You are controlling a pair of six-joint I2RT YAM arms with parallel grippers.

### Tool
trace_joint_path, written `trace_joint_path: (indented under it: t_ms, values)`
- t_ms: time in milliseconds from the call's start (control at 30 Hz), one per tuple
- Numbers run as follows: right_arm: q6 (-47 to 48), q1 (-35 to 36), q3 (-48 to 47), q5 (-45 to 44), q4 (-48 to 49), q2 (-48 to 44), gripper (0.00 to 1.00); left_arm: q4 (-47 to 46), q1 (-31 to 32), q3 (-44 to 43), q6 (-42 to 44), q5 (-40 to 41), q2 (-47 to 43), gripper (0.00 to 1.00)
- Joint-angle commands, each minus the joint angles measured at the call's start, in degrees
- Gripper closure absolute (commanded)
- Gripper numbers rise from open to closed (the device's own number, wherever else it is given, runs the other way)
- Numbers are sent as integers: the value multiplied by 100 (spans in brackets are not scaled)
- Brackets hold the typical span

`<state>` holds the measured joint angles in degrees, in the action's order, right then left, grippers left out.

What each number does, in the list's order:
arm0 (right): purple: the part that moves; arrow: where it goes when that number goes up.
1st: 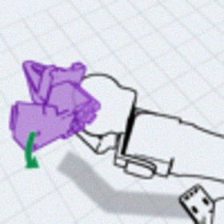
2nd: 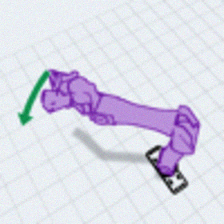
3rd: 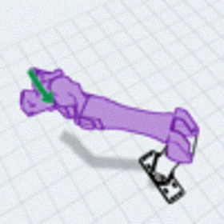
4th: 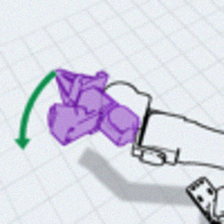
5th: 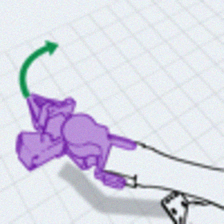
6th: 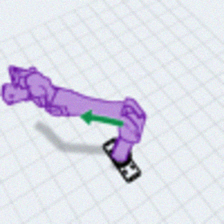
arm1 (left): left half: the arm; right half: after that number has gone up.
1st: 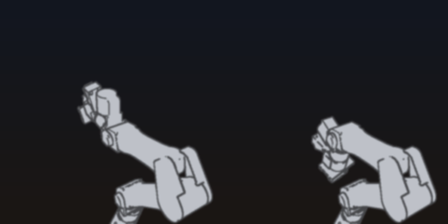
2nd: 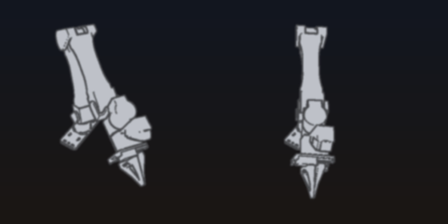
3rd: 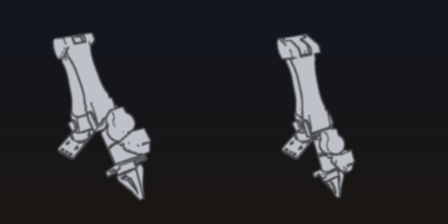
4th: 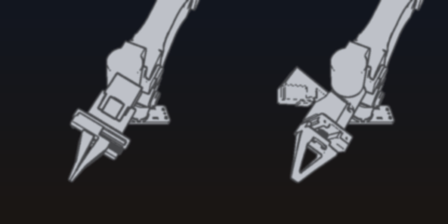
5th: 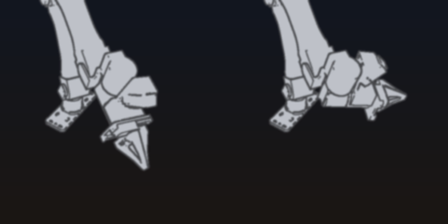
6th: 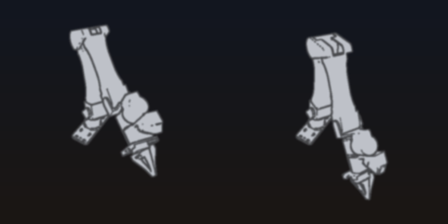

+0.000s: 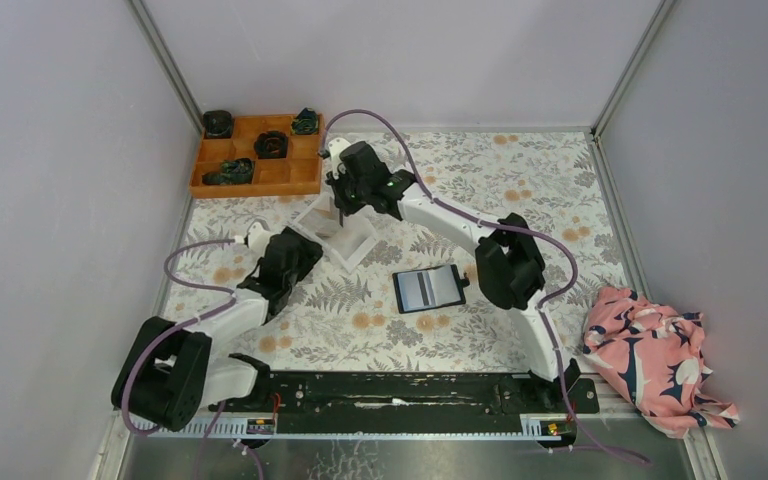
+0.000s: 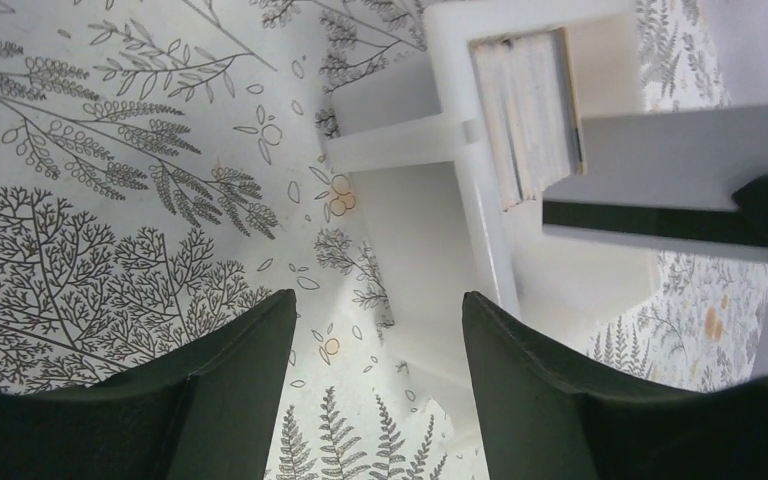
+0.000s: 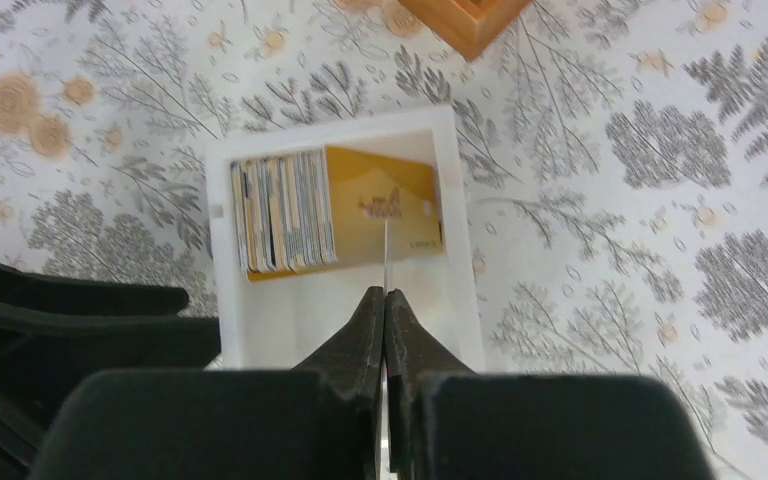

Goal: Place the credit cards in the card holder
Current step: Pick up the credit card from the storage box.

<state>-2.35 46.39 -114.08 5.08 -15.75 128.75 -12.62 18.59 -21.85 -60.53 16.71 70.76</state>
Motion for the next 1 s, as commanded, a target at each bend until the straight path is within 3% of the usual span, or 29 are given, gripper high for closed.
trace_joint_path:
  t_ms: [0, 233, 467, 667, 967]
  values:
    - [235, 125, 598, -483, 319, -912, 100, 56, -28, -209, 420, -142, -411, 31]
    - [-53, 124, 2093, -399, 405, -2433, 100, 48, 157, -282, 1046, -775, -1142, 31]
    - [-563, 125, 3423, -78, 117, -4009, 100, 26, 929, -311, 1710, -1032, -1707, 31]
    - [-1036, 124, 4438, 270, -202, -5172, 100, -854, 1313, 173, 1843, -1769, -2050, 31]
    - [-1629, 115, 5623, 749, -272, -6302, 100, -2522, 1650, 798, 2023, -3054, -1845, 33]
